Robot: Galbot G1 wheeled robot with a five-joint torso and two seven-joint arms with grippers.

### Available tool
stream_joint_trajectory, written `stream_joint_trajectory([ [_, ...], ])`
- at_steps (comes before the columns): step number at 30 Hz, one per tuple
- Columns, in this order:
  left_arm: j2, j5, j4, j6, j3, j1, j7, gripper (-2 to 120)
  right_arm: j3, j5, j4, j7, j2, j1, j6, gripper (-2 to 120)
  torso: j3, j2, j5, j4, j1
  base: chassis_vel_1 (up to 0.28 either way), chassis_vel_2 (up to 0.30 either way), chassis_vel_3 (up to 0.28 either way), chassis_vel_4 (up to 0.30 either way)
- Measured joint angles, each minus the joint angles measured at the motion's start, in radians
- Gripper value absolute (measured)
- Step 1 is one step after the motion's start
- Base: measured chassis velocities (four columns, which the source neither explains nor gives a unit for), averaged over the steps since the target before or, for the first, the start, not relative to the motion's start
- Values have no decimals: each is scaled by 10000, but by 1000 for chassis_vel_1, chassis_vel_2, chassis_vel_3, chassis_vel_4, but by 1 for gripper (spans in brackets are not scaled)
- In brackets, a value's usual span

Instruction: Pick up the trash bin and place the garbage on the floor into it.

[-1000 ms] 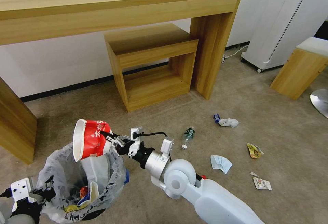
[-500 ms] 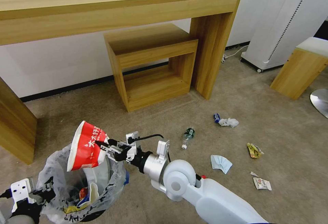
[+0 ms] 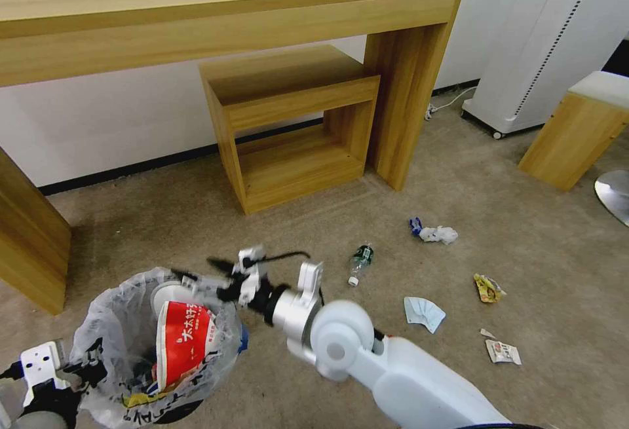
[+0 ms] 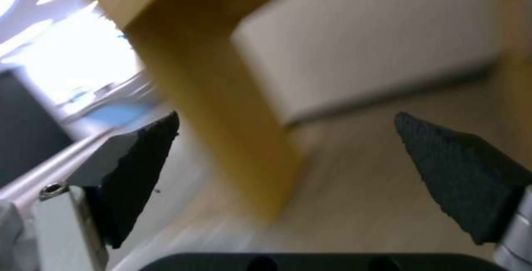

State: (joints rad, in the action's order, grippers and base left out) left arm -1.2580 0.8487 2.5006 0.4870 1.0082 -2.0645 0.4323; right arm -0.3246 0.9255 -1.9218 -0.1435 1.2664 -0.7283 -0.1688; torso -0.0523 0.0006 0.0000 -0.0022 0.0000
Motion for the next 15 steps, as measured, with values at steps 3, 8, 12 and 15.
stream_joint_trajectory([
  [3,-43,-164,0,-75,140,-70,-206,1,1160,-1924,-209,165,-235,-164,850,100,0,0,1,-3,0,0,0,0,0],
  [8,-314,-505,-2,-227,174,-142,-486,1,2448,-3949,-567,588,-876,-1080,1960,100,0,-1,5,-2,0,0,0,0,0],
  [12,-490,-901,-6,-364,89,-80,-755,1,4539,-5666,-1206,1324,-1255,-2628,3214,100,0,-1,4,-6,0,0,0,0,0],
  [15,-507,-1028,-6,-483,15,34,-889,1,6866,-6766,-2253,1659,-899,-4995,3871,100,1,0,1,-8,0,0,0,0,0],
])
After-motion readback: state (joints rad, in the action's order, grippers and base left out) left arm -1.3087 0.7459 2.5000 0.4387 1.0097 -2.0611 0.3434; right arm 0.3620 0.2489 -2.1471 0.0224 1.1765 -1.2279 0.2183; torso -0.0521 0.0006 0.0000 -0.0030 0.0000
